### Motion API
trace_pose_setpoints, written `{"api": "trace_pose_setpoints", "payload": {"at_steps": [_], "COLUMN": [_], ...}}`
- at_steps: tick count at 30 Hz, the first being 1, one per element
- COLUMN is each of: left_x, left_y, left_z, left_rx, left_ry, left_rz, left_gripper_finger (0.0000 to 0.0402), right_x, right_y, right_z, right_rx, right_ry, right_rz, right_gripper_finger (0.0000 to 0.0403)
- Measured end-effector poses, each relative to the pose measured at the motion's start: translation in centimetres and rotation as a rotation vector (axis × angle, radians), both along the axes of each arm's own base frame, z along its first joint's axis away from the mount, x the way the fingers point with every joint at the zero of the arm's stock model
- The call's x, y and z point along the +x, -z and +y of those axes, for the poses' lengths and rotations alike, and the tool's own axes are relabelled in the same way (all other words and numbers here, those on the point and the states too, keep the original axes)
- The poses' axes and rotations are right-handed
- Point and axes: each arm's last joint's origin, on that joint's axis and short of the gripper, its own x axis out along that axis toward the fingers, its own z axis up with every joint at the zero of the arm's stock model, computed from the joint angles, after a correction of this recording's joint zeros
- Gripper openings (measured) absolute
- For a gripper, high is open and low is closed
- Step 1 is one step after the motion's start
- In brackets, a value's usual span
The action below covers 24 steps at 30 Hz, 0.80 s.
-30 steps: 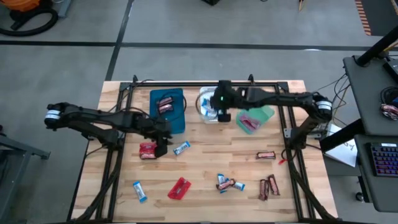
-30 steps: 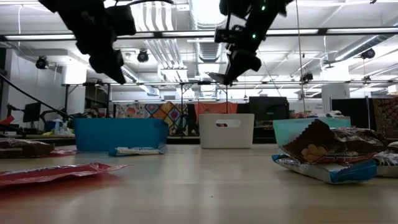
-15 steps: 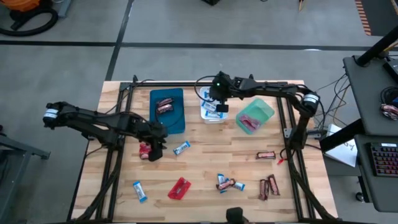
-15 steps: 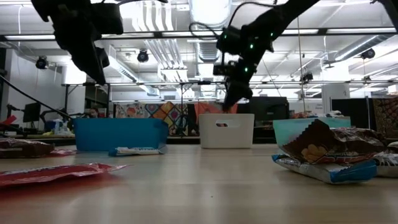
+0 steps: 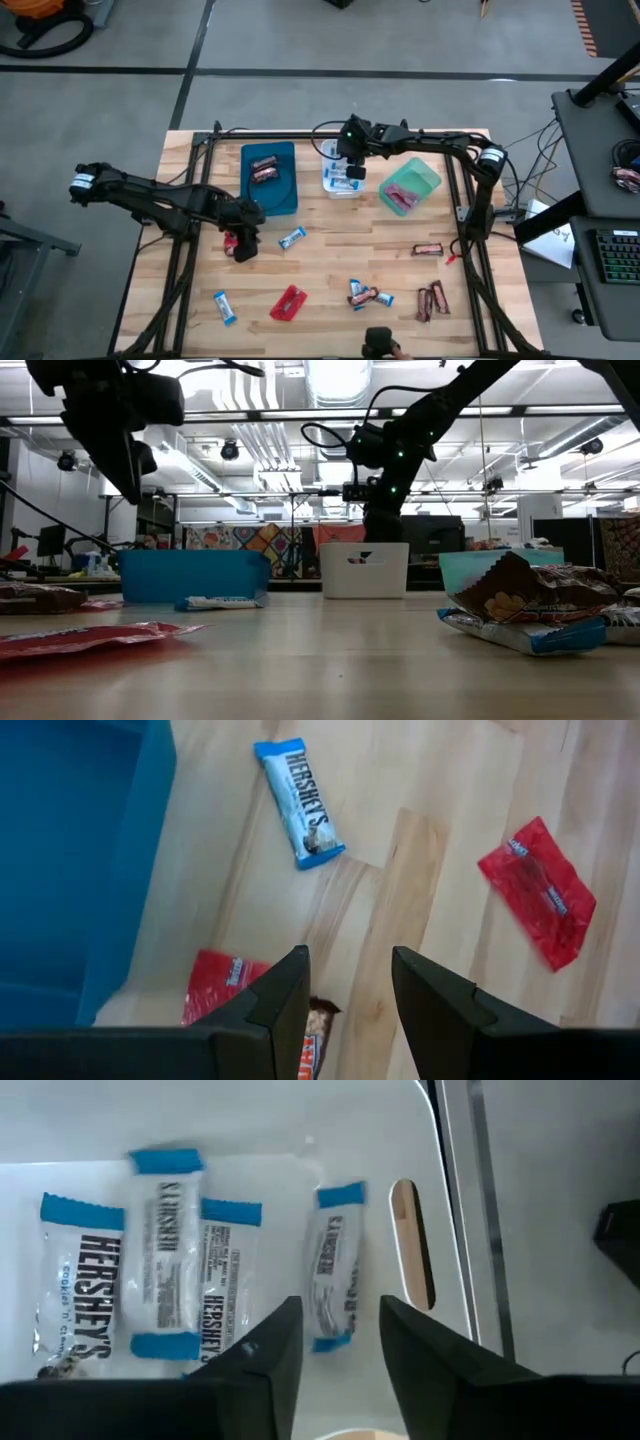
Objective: Sort candy
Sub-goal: Put the white chocolate into the white bin, then put the brown chocolate into the blue bin
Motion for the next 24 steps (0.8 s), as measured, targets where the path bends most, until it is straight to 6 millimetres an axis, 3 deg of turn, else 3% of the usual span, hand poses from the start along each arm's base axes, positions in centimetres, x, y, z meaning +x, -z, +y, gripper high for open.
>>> {"api": "trace_pose_setpoints", "payload": {"at_steps": [5, 11, 24], "left_x": [-0.3, -0.7, -2.1], "left_y": [0.1, 0.3, 0.6], "left_z": [-0.3, -1.1, -3.6], "left_rx": [-0.011, -0.02, -0.044], "left_ry": [-0.013, -0.002, 0.075], "left_rz": [0.025, 0.058, 0.148], "left_gripper_finger": [0.0127, 0.0127, 0.0127], "right_x": [-0.3, -0.9, -1.3], "right_y": [-1.0, -2.9, -6.5], "right_z": [0.2, 1.7, 8.7], "right_rx": [0.002, 0.042, 0.108], "right_ry": [0.022, 0.052, -0.027], "right_rz": [-0.028, -0.057, -0.069], "right_gripper_finger": [0.0145, 0.0137, 0.0132]}}
